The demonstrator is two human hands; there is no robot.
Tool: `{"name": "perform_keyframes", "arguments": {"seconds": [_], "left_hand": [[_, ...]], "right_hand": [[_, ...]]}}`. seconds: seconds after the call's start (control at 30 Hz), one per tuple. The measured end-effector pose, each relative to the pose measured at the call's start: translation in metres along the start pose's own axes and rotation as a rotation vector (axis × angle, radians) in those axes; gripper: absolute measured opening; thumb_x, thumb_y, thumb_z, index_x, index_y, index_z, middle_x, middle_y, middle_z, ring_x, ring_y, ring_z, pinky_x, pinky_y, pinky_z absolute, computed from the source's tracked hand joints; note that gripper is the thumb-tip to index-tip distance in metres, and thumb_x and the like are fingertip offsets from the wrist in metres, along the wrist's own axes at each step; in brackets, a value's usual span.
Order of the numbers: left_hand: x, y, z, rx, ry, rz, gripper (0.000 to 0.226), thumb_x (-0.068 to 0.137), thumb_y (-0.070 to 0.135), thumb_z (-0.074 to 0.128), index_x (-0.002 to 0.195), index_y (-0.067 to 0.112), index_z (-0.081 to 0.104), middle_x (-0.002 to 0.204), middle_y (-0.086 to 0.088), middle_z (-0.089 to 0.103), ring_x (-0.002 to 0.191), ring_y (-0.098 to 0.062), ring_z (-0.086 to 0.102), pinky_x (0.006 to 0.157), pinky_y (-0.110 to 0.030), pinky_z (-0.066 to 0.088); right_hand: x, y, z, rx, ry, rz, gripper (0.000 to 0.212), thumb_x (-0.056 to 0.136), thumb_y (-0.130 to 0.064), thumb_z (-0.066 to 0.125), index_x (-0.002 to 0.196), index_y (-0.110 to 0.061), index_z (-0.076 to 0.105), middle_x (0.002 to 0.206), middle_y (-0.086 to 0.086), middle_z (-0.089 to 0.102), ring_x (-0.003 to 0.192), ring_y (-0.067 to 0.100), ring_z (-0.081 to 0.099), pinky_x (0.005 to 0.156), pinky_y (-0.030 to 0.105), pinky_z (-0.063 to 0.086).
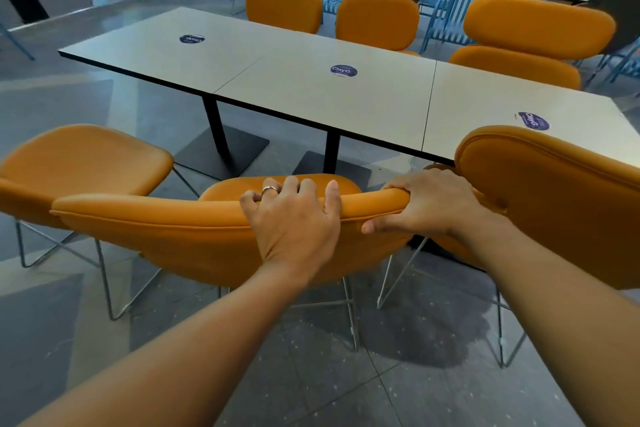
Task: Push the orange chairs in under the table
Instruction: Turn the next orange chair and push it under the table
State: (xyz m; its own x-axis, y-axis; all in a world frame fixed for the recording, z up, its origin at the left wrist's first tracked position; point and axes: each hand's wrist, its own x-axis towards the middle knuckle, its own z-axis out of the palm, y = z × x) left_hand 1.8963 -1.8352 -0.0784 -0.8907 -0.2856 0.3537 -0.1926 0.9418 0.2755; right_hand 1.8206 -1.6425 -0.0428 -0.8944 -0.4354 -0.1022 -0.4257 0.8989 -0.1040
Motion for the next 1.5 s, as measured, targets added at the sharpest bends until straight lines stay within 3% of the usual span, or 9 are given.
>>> {"name": "perform_keyframes", "arguments": {"seconds": [0.1,0.4,0.57,0.7,0.83,0.93,1.03,1.13,1.5], "left_hand": [[-0.012,-0.013,-0.006,0.000,-0.046,0.095,0.059,0.097,0.064,0.018,0.094,0.027,0.064,0.105,0.002,0.065,0.105,-0.024,0.055,0.096,-0.046,0.028],[-0.039,-0.091,-0.042,0.096,-0.156,0.228,0.078,0.069,0.090,0.034,0.124,0.035,0.047,0.121,-0.001,0.055,0.119,-0.029,0.046,0.108,-0.051,0.018],[-0.045,-0.122,-0.055,0.119,-0.197,0.195,0.089,0.056,0.092,0.047,0.127,0.038,0.045,0.127,-0.002,0.050,0.129,-0.033,0.038,0.112,-0.055,0.000],[-0.049,-0.134,-0.059,0.099,-0.203,0.218,0.094,0.050,0.096,0.039,0.125,0.039,0.047,0.124,-0.001,0.050,0.127,-0.034,0.040,0.111,-0.059,0.002],[-0.044,-0.139,-0.057,0.075,-0.177,0.263,0.087,0.052,0.092,0.048,0.117,0.034,0.052,0.116,-0.002,0.053,0.114,-0.035,0.050,0.110,-0.063,0.010],[-0.038,-0.139,-0.051,0.053,-0.136,0.288,0.080,0.053,0.089,0.052,0.110,0.033,0.054,0.112,-0.002,0.054,0.109,-0.036,0.052,0.108,-0.063,0.012],[-0.031,-0.140,-0.045,0.069,-0.106,0.305,0.078,0.053,0.089,0.052,0.107,0.033,0.055,0.110,-0.002,0.055,0.107,-0.038,0.053,0.107,-0.063,0.014],[-0.020,-0.142,-0.040,0.075,-0.092,0.315,0.081,0.053,0.091,0.046,0.107,0.032,0.055,0.110,-0.003,0.056,0.107,-0.038,0.053,0.106,-0.063,0.016],[0.077,-0.152,-0.011,0.105,-0.189,0.343,0.087,0.052,0.091,0.050,0.118,0.033,0.050,0.122,-0.005,0.052,0.121,-0.038,0.046,0.110,-0.063,0.010]], "right_hand": [[-0.007,-0.002,0.009,-0.007,0.117,-0.022,0.083,0.051,-0.104,0.041,0.101,-0.042,0.063,0.077,-0.019,0.056,0.079,0.010,0.058,0.059,0.024,0.035],[-0.054,-0.021,0.023,0.027,0.221,0.001,0.095,0.049,-0.107,0.023,0.096,-0.035,0.064,0.085,-0.012,0.066,0.079,0.011,0.060,0.064,0.027,0.041],[-0.091,-0.043,0.030,-0.004,0.258,0.071,0.095,0.048,-0.108,0.019,0.095,-0.037,0.065,0.081,-0.015,0.063,0.076,0.010,0.057,0.064,0.028,0.037],[-0.109,-0.055,0.036,-0.035,0.262,0.125,0.095,0.048,-0.108,0.018,0.092,-0.037,0.065,0.081,-0.015,0.064,0.078,0.012,0.059,0.068,0.030,0.044],[-0.110,-0.062,0.031,0.002,0.142,0.169,0.093,0.049,-0.105,0.025,0.102,-0.038,0.062,0.092,-0.012,0.065,0.088,0.015,0.060,0.074,0.034,0.043],[-0.100,-0.067,0.023,0.037,0.030,0.193,0.105,0.047,-0.106,0.011,0.111,-0.039,0.061,0.101,-0.010,0.065,0.095,0.018,0.060,0.086,0.042,0.048],[-0.086,-0.077,0.035,-0.006,0.239,0.266,0.099,0.065,-0.099,-0.003,0.085,-0.032,0.066,0.080,-0.008,0.065,0.079,0.016,0.060,0.087,0.044,0.046],[-0.073,-0.081,0.052,-0.009,0.514,0.374,0.088,0.086,-0.086,0.007,0.054,-0.024,0.059,0.052,-0.008,0.052,0.057,0.013,0.053,0.078,0.045,0.050],[0.009,-0.078,0.049,-0.033,0.580,0.503,0.079,0.091,-0.074,0.021,0.055,-0.021,0.065,0.049,-0.006,0.049,0.053,0.012,0.044,0.072,0.037,0.044]]}}
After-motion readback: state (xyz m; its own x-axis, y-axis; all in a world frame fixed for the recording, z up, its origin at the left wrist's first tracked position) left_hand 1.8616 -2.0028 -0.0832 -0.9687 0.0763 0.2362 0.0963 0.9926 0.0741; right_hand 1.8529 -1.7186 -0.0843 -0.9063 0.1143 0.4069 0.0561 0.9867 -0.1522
